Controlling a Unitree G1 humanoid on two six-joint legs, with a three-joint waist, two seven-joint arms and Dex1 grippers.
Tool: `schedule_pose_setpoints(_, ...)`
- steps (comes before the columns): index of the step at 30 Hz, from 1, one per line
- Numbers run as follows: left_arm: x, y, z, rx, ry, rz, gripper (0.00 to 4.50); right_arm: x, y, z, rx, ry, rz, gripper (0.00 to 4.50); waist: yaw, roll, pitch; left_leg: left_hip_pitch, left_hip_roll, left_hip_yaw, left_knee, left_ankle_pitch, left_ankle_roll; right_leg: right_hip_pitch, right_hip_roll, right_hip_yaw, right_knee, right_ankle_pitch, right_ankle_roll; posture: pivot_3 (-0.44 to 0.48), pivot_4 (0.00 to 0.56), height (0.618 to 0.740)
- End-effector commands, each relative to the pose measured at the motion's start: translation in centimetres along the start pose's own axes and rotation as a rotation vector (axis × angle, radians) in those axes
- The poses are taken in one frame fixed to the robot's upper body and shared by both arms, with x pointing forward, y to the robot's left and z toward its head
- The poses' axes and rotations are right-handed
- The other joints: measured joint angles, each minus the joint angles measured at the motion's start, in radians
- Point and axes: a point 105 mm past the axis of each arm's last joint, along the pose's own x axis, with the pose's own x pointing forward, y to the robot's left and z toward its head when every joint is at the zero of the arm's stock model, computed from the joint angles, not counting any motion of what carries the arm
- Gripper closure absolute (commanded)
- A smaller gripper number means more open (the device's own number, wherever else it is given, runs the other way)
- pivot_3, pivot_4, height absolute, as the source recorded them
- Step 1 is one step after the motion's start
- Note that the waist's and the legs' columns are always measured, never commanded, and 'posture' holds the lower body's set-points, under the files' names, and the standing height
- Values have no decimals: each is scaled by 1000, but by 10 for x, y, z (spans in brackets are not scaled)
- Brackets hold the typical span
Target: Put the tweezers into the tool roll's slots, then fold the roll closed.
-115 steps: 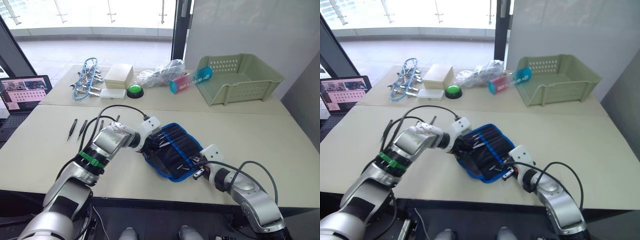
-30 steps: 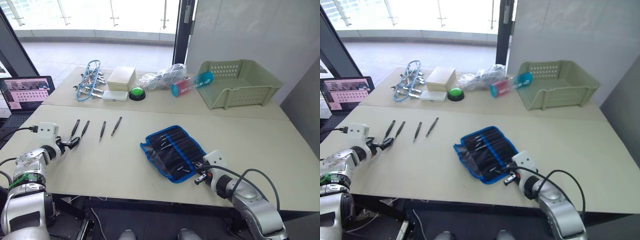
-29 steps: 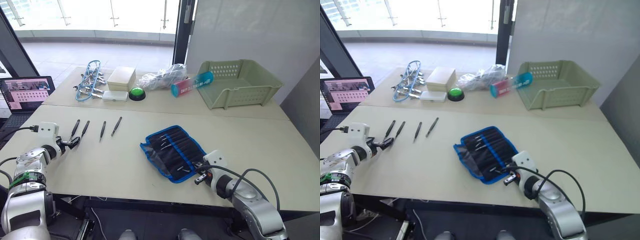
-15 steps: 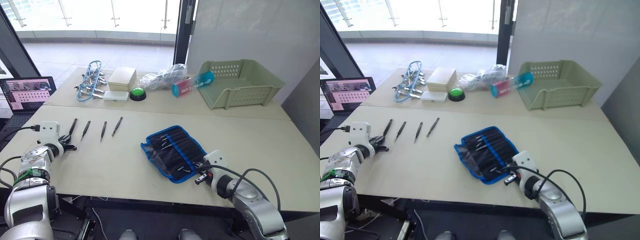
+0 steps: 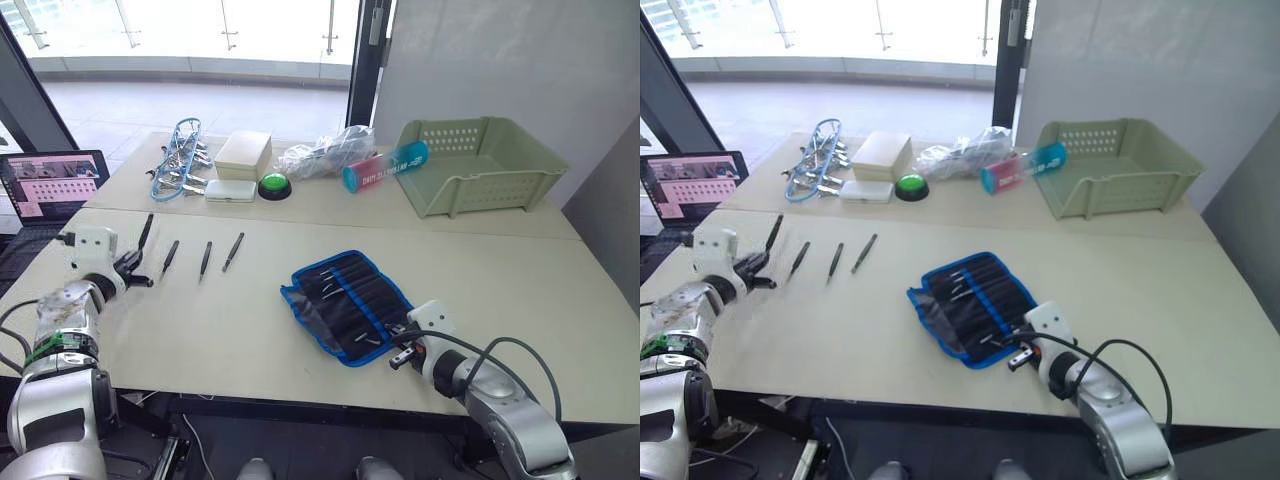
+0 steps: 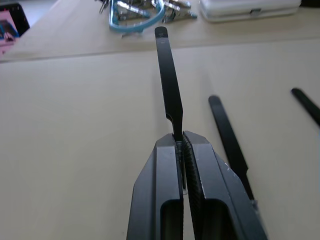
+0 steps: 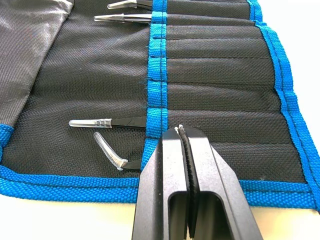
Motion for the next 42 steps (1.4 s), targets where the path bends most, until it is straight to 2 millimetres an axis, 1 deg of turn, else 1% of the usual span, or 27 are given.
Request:
schedule_pose_setpoints(1,-6,-14,56,70,-134,-127,4428,-1,1,-15,18,58,5,4500,-2,0,0,0,0,0,0,0,0,0,0,0,0,0,0,0,150,740)
schedule_pose_setpoints(2,-9,-23,59,74,-131,-168,4428,-1,1,-15,18,59,6,4500,-3,1,0,0,0,0,0,0,0,0,0,0,0,0,0,0,150,740)
schedule_pose_setpoints(5,-24,-81,68,26,-91,-414,4428,0,2,-15,17,61,13,4500,-3,4,0,1,0,0,0,0,0,1,0,1,0,0,0,0,150,740)
schedule_pose_setpoints(6,-30,-97,69,27,-75,-478,4428,0,3,-15,18,64,17,4500,-3,4,0,1,0,0,0,0,0,1,0,1,0,0,0,0,150,740)
schedule_pose_setpoints(8,-41,-128,64,56,-8,-593,4428,1,2,-18,15,74,25,4500,-2,3,1,1,0,0,1,0,0,1,0,1,0,0,0,0,150,740)
schedule_pose_setpoints(14,-67,-192,45,137,219,-849,4428,4,0,-18,5,79,34,4500,-6,4,1,1,0,0,1,0,0,1,0,1,-1,0,0,0,150,740)
schedule_pose_setpoints(16,-75,-207,41,157,277,-916,4428,4,0,-18,3,78,37,4500,-6,4,1,1,0,0,1,0,0,1,0,1,-1,0,0,0,150,740)
schedule_pose_setpoints(18,-79,-217,38,169,337,-961,4428,5,1,-17,2,76,39,4500,-5,4,1,1,0,0,1,0,0,1,1,1,-2,0,0,0,150,740)
schedule_pose_setpoints(21,-76,-227,38,184,410,-992,4428,6,2,-16,3,73,42,4500,-6,3,1,1,0,0,1,0,0,1,1,1,-2,0,0,0,150,740)
schedule_pose_setpoints(25,-71,-237,40,202,460,-1003,4428,7,5,-16,6,70,44,4500,-10,3,1,1,0,0,1,0,0,1,1,1,-2,0,0,0,150,740)
schedule_pose_setpoints(27,-70,-245,36,226,502,-1022,4428,7,6,-16,10,69,42,4500,-10,3,1,1,0,0,1,0,0,1,1,1,-2,0,0,0,150,740)
schedule_pose_setpoints(30,-67,-249,29,273,552,-1015,4428,8,8,-16,13,66,40,4500,-11,3,1,1,0,0,1,0,0,1,1,1,-2,0,0,0,150,740)
schedule_pose_setpoints(33,-64,-255,27,298,559,-1026,4428,8,8,-15,14,63,37,4500,-14,3,1,1,0,0,1,0,0,1,1,2,-2,0,0,0,150,740)
schedule_pose_setpoints(37,-55,-259,23,330,574,-1000,4428,9,10,-15,13,60,40,4500,-13,3,1,1,0,0,1,0,0,1,1,2,-2,0,0,0,150,740)
schedule_pose_setpoints(42,-51,-264,20,353,582,-996,4428,10,13,-15,14,56,46,4500,-17,3,1,1,0,0,1,0,0,1,1,2,-2,0,0,0,150,740)
